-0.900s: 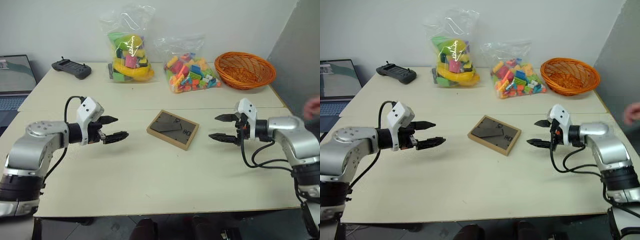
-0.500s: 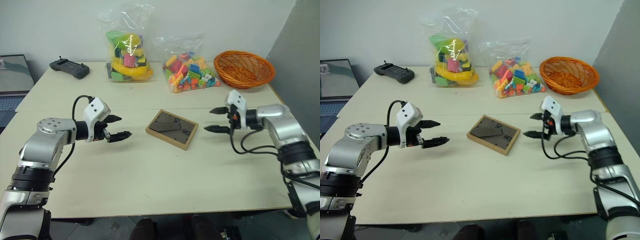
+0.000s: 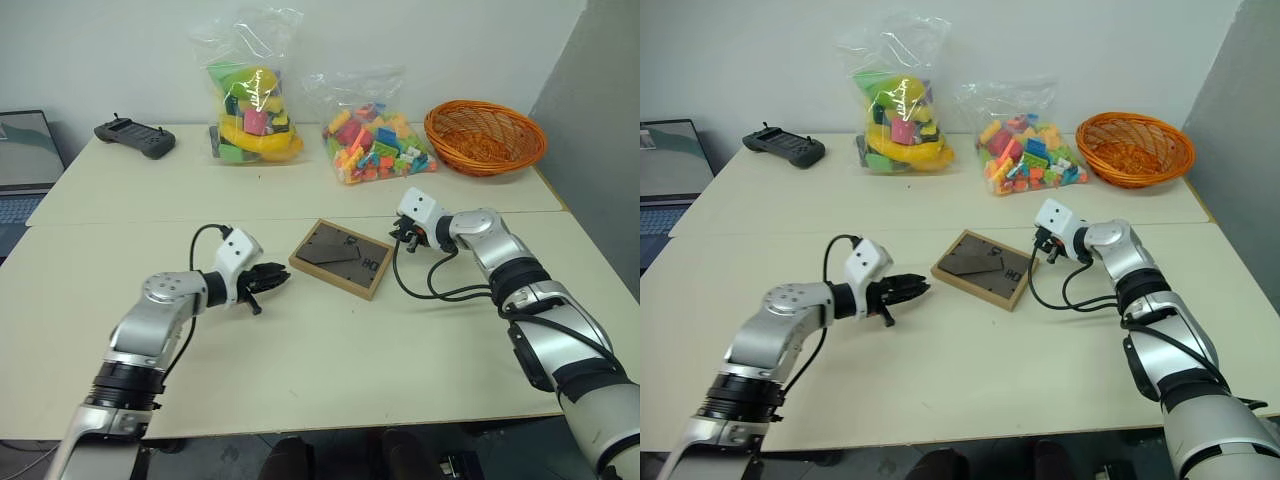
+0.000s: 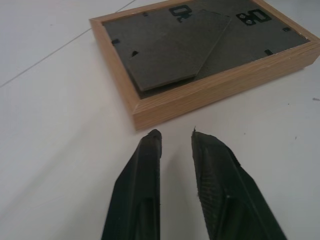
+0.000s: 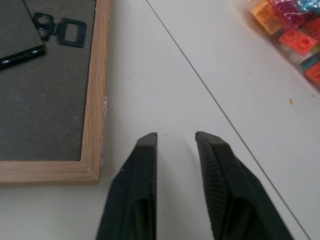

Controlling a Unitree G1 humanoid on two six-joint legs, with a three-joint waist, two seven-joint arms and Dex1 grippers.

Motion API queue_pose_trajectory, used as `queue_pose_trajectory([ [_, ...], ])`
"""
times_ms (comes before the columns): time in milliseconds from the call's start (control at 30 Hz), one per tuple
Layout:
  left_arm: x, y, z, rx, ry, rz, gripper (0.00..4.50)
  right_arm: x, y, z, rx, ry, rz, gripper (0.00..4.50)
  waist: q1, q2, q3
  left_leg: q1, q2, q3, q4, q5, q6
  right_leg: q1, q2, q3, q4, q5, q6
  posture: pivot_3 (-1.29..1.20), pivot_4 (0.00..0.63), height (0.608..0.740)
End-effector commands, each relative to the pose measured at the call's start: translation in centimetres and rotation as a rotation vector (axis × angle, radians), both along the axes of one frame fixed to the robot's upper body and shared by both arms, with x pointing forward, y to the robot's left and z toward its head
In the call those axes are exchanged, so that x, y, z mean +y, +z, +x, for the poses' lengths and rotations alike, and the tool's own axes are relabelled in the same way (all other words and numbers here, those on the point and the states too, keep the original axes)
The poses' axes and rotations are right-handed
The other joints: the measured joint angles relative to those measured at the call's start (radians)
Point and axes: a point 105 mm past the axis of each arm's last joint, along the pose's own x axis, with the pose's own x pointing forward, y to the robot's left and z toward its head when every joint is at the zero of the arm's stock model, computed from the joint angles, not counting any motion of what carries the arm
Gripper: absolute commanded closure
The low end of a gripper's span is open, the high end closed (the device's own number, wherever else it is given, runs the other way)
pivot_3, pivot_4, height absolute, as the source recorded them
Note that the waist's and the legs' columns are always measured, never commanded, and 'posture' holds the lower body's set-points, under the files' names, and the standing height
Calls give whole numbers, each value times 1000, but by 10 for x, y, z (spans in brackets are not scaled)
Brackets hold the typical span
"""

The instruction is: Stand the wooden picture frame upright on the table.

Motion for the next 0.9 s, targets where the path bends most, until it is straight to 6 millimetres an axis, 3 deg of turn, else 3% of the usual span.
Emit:
queue_pose_trajectory([
  [33,-5,-2,11,-32,2,26,4460,15,1,-5,1,83,-10,4478,-1,0,0,0,0,0,0,0,0,0,0,0,0,0,0,0,150,740],
  [300,-11,-10,34,-37,22,67,4460,37,-15,-36,120,287,22,4478,1,0,-1,0,0,0,0,0,0,0,0,0,0,0,0,0,150,740],
  [567,-8,-7,42,-47,39,53,4460,40,-20,-72,231,377,62,4478,1,0,-1,1,0,-1,0,0,0,1,0,0,1,0,0,0,150,740],
  [700,-3,-14,38,-9,17,97,4460,29,-20,-56,168,272,28,4478,1,0,-1,1,-1,-1,1,0,0,1,0,-1,1,0,0,0,150,740],
  [800,18,-18,36,22,47,159,4460,25,-11,-37,79,178,26,4478,0,0,-1,1,-1,-1,0,0,0,1,0,-1,2,0,0,0,150,740],
  [900,36,-9,32,132,96,16,4093,32,-4,-28,31,138,68,4500,-7,0,-1,3,0,-1,0,0,0,0,1,1,2,0,0,0,150,740],
])
